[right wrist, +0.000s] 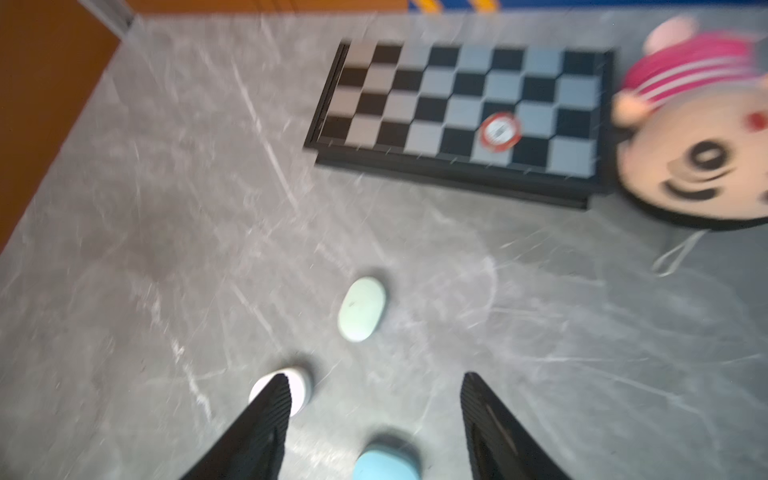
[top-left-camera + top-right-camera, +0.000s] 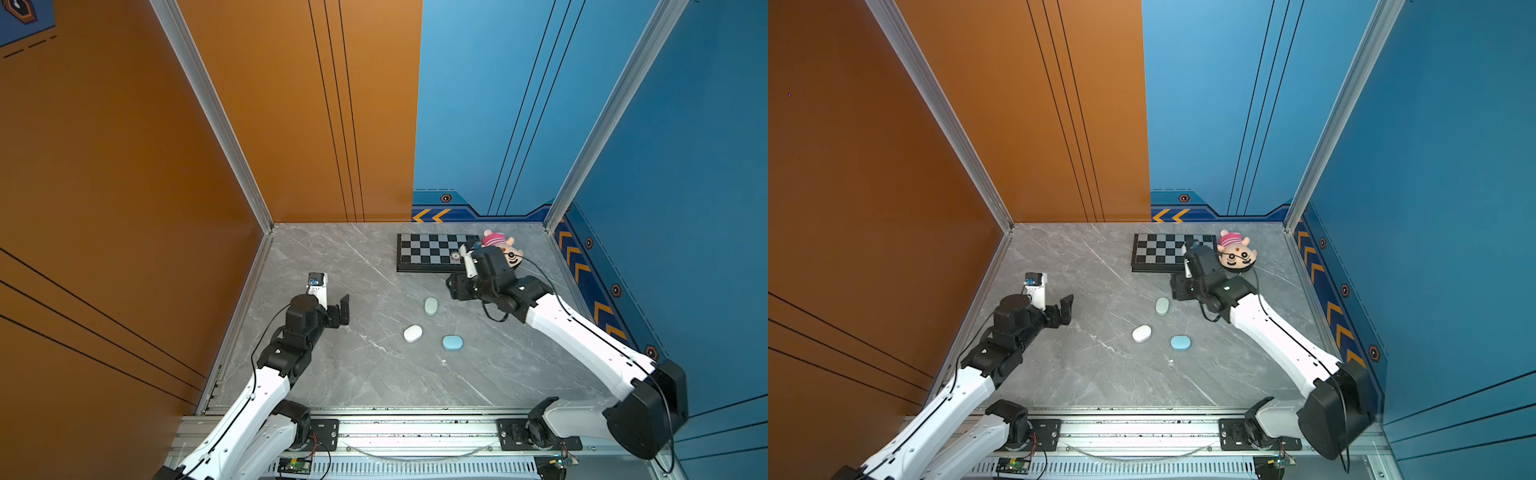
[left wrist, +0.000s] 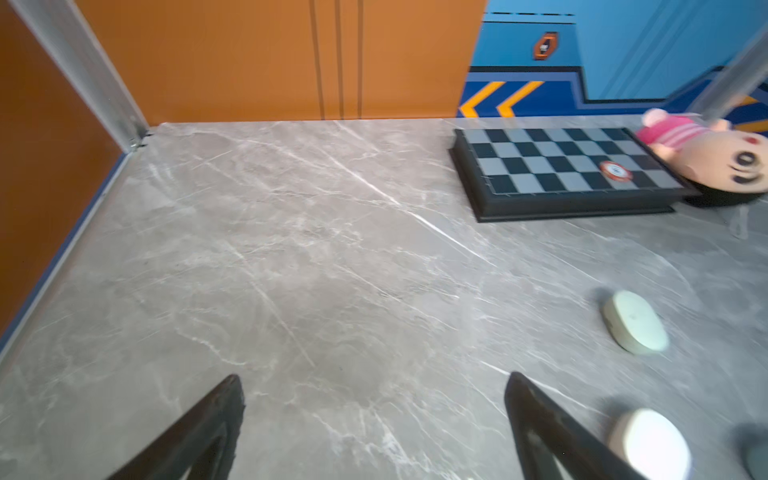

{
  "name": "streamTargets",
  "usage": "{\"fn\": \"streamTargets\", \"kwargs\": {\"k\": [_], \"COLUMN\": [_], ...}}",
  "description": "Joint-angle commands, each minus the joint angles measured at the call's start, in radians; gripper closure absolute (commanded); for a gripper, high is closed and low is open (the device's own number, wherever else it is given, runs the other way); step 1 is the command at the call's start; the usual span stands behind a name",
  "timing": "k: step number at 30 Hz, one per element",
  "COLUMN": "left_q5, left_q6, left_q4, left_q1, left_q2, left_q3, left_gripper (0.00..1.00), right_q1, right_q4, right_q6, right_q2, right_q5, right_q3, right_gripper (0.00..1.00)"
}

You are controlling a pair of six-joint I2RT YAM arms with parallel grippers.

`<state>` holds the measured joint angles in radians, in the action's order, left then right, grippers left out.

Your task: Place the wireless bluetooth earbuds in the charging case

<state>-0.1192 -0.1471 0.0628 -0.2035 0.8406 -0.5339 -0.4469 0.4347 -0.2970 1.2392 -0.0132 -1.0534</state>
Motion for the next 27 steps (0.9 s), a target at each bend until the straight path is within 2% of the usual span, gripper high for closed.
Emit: {"fn": "streamTargets", "kwargs": {"k": [1,4,8,12,16,20,23,25,26,27], "left_q5": [0.081,0.065,0.056,0.076,0.106,0.129,0.239,0.29,0.306,0.283], "left_q6": [0.008,0.082,0.107,0.147,0.155,0.139,0.12,0.173,0.177,0.174], "left_q4": [-0.032,-0.144,-0.31,-0.465,-0.643,-0.703,-0.713,-0.931,-1.05,-1.038], "left_q1": [0.146,0.194,0.233,0.255,0.272,0.278,0.28,0.251,0.246,0.242], "left_q2": [0.074,0.128,0.204,0.317,0.441,0.563,0.604,0.677,0.732,0.738], "left_q3": [-0.015,0.034,0.097,0.142,0.164,0.098,0.07,0.156,0.177,0.169], "left_gripper": [0.02,0.02,0.02,0.02,0.02,0.02,0.02,0.02,0.02,0.02], "right_q1": [0.112,0.244,0.407,0.453,0.463,0.466,0.459,0.456,0.463,0.463], "right_q4": [-0.194,-0.308,-0.542,-0.888,-1.029,-1.251,-1.313,-1.413,-1.373,-1.295], "right_q6": [0.193,0.266,0.259,0.266,0.266,0.24,0.256,0.252,0.242,0.247], "right_q2": [-0.113,-0.209,-0.295,-0.287,-0.151,0.064,0.221,0.322,0.313,0.289], "right_q5": [0.017,0.013,0.064,0.043,0.036,0.065,0.087,0.095,0.081,0.06], "right_q3": [0.191,0.361,0.594,0.808,0.812,0.76,0.7,0.699,0.691,0.672], "right_gripper": [0.34,0.34,0.34,0.34,0.32,0.31,0.31,0.28,0.26,0.23]}}
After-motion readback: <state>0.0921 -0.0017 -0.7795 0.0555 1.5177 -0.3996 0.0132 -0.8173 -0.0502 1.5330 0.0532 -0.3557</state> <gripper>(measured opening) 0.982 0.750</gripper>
